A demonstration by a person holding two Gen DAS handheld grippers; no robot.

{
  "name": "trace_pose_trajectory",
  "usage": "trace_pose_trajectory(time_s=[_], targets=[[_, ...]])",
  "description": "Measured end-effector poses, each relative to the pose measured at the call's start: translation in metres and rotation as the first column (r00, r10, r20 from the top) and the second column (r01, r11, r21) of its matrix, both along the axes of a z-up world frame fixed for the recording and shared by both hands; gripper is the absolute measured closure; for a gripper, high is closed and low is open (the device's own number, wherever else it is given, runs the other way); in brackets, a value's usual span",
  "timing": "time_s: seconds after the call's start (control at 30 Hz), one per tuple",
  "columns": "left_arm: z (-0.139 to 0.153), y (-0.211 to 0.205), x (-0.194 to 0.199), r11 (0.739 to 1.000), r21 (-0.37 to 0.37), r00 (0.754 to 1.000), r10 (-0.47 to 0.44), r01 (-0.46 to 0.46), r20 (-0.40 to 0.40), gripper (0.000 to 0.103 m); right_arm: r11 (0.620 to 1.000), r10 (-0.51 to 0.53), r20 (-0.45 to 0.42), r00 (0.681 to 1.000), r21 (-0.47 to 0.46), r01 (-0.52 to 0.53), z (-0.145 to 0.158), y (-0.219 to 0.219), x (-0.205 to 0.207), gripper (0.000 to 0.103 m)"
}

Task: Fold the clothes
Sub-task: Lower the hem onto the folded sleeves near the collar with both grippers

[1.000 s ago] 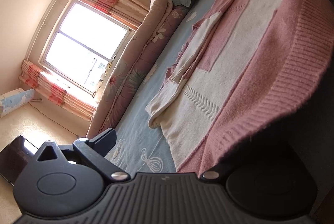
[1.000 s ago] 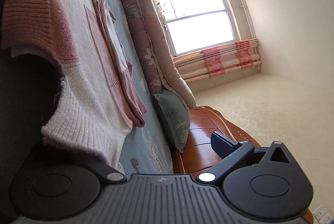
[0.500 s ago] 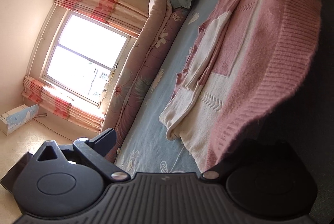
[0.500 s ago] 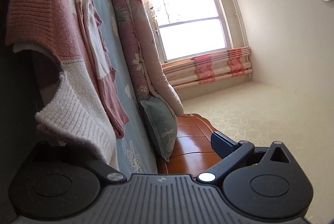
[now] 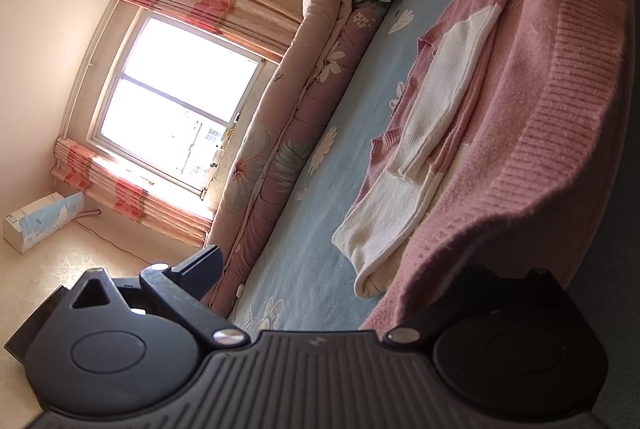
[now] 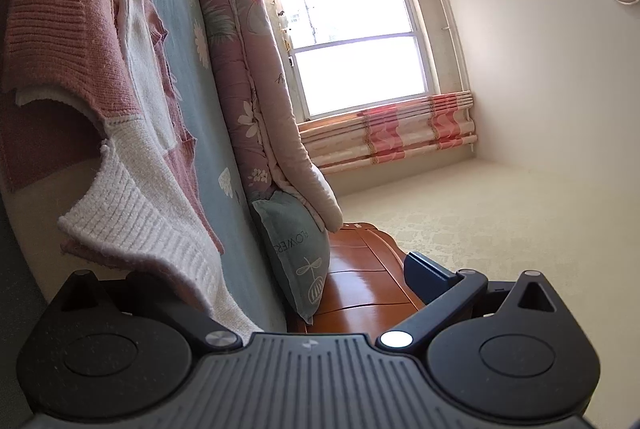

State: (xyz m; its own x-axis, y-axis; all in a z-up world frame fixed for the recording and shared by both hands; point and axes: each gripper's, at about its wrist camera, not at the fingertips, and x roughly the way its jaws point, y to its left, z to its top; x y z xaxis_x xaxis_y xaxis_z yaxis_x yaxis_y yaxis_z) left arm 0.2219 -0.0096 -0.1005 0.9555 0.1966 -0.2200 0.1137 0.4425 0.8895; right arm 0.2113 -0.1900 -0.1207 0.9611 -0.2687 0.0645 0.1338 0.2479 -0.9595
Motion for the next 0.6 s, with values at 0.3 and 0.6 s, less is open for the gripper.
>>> trace_pose_trajectory(time_s=[0.3,0.6], targets=[[-0.017,0.001,0.021,1.0,0.013,0.998,-0.023,0.024,-0.065,0.01,1.0,0.009,-0.038,0.999,-0.011,-0.009,-0.012,-0.003,0.032,0.0],[-0.044,-0.001,0.0,0.984,0.083,0.962,-0.132,0.155,-0.239,0.055,0.995,0.086,-0.169,0.982,-0.036,-0.093,-0.031,-0.003,0.018,0.005]])
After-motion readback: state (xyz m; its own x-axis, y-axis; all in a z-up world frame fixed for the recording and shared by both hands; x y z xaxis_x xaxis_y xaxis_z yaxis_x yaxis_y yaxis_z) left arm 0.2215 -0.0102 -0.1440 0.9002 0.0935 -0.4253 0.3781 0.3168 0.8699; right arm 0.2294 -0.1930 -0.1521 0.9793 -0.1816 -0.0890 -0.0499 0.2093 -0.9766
